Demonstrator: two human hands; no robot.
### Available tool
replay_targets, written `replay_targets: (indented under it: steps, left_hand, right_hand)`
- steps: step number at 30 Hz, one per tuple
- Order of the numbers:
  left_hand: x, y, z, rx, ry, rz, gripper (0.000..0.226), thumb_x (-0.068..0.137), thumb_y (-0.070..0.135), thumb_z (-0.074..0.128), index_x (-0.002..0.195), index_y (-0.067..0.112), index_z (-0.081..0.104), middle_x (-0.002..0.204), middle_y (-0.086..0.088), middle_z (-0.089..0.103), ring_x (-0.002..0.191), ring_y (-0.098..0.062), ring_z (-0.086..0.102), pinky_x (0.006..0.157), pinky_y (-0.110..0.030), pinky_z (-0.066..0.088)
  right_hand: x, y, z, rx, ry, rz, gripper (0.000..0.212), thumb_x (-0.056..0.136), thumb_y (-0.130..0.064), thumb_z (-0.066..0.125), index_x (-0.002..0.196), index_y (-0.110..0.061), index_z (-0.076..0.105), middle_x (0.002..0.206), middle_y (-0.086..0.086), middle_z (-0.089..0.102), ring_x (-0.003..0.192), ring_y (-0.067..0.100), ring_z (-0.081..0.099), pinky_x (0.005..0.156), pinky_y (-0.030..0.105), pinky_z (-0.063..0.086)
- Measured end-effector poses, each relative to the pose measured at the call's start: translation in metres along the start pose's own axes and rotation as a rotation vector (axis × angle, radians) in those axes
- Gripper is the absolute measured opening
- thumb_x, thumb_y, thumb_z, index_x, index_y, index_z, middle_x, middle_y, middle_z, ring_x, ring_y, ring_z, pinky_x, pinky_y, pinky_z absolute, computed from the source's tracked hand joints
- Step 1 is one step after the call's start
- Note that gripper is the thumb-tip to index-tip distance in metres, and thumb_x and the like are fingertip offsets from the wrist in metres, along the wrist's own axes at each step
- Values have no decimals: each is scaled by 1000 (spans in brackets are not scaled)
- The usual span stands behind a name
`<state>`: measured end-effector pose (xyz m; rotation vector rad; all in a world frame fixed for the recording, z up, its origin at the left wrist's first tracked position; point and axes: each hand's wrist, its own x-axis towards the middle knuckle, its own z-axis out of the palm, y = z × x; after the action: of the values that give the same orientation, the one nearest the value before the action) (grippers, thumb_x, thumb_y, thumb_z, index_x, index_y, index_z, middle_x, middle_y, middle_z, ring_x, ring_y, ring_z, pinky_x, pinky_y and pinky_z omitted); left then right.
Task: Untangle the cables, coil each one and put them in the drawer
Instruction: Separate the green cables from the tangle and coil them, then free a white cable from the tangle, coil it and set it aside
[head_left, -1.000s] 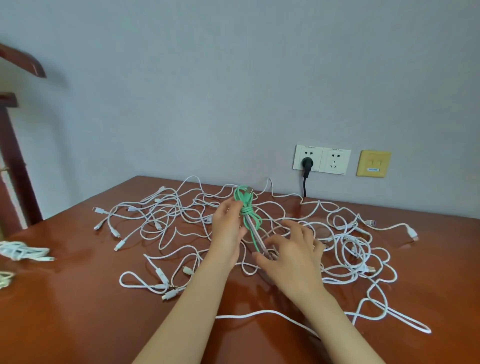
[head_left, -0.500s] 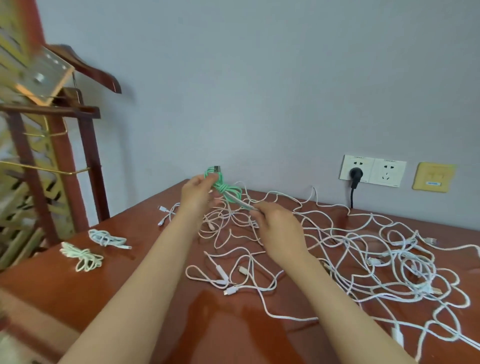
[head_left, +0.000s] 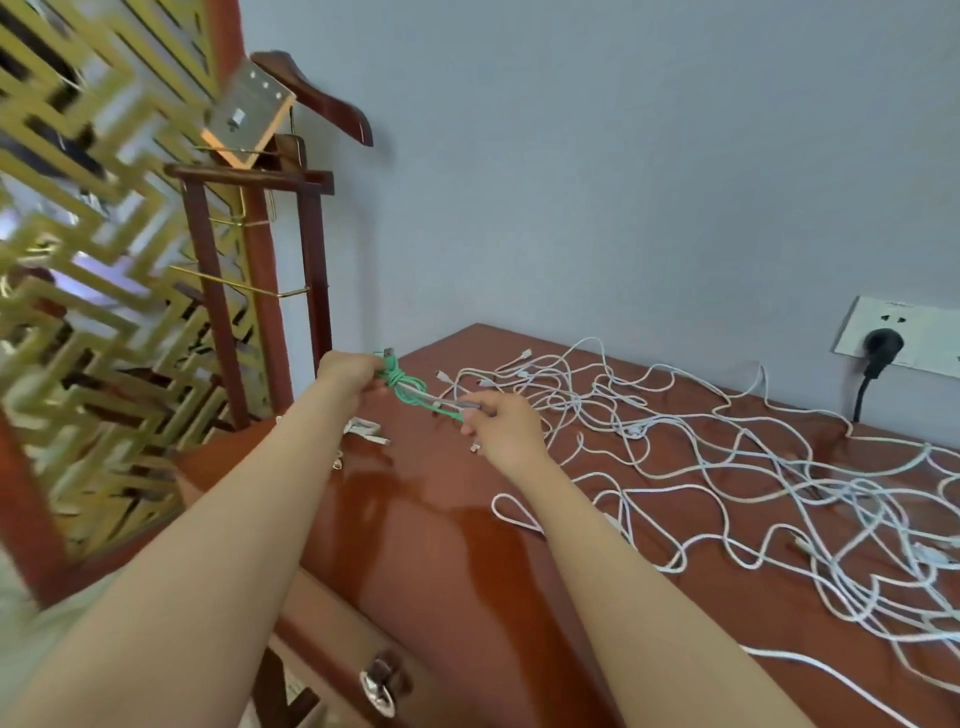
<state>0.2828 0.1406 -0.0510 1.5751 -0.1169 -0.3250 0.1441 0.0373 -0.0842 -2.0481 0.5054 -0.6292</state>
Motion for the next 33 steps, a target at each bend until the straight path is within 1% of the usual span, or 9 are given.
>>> replay_targets:
  steps: [6, 10, 14, 17, 19, 26, 28, 30, 33]
  left_hand:
    - [5, -3, 6, 44, -58, -44, 26, 93, -6, 45, 71, 6, 37, 76, -13, 44, 61, -20, 52, 58, -24, 51]
    - [10, -9, 12, 169, -90, -72, 28, 94, 3, 46, 68, 11, 38, 74, -6, 45, 60, -16, 48, 48, -23, 48]
    - [21, -12, 16, 191, -80, -75, 28, 93, 0, 46, 68, 11, 38, 73, -4, 43, 85, -23, 51, 62, -26, 47]
    - [20, -13, 19, 159, -64, -86, 8, 93, -6, 40, 89, -2, 46, 93, -13, 45, 93, -25, 51, 79, -29, 49]
    - [22, -15, 21, 187, -54, -70, 25, 94, -6, 38, 119, -6, 43, 102, -16, 43, 94, -26, 52, 80, -30, 50]
    - [12, -8, 33, 562, -11, 292, 36, 89, -3, 38, 112, 5, 65, 124, -11, 59, 119, -28, 52, 99, -33, 43]
    - [0, -3, 39, 609, -87, 442, 37, 87, -5, 37, 100, 10, 68, 114, -8, 63, 109, -24, 55, 91, -28, 43]
    - [-8, 2, 47, 651, -280, 488, 36, 86, -6, 38, 81, 16, 66, 90, -2, 65, 83, -20, 58, 74, -26, 45]
    - [-29, 7, 60, 801, -637, 409, 40, 84, -7, 36, 71, 20, 62, 73, 5, 61, 60, -12, 56, 67, -29, 46]
  right_hand:
    - [22, 20, 27, 13, 38, 150, 27, 88, 1, 48, 104, -4, 69, 60, 0, 54, 57, 13, 48, 67, 30, 46]
    - [28, 30, 37, -86, 40, 136, 29, 88, 0, 48, 105, -5, 70, 80, 9, 61, 76, 22, 50, 81, 36, 49]
    - [35, 25, 42, -246, -13, 67, 30, 91, -4, 46, 112, -10, 68, 107, 17, 66, 100, 30, 58, 84, 28, 43]
    - [42, 25, 49, -438, -19, 18, 35, 91, -2, 44, 117, -11, 65, 117, 17, 59, 108, 32, 55, 87, 29, 42]
    - [45, 27, 51, -482, -22, 20, 34, 91, -3, 45, 119, -11, 63, 121, 17, 55, 108, 33, 54, 89, 30, 42]
    - [47, 17, 9, -444, -156, -37, 34, 84, -3, 57, 118, -7, 60, 114, 15, 59, 106, 28, 56, 82, 23, 43]
    - [44, 7, -18, -393, -290, 39, 29, 83, 0, 58, 110, -7, 63, 90, 8, 63, 80, 19, 60, 62, 16, 43]
    - [39, -1, -46, -430, -432, 99, 22, 83, 1, 59, 101, -10, 65, 71, 3, 59, 56, 10, 55, 50, 13, 41]
    - [31, -1, -81, -533, -466, 119, 21, 82, 3, 55, 85, -14, 67, 66, -3, 60, 46, 2, 54, 46, 12, 39]
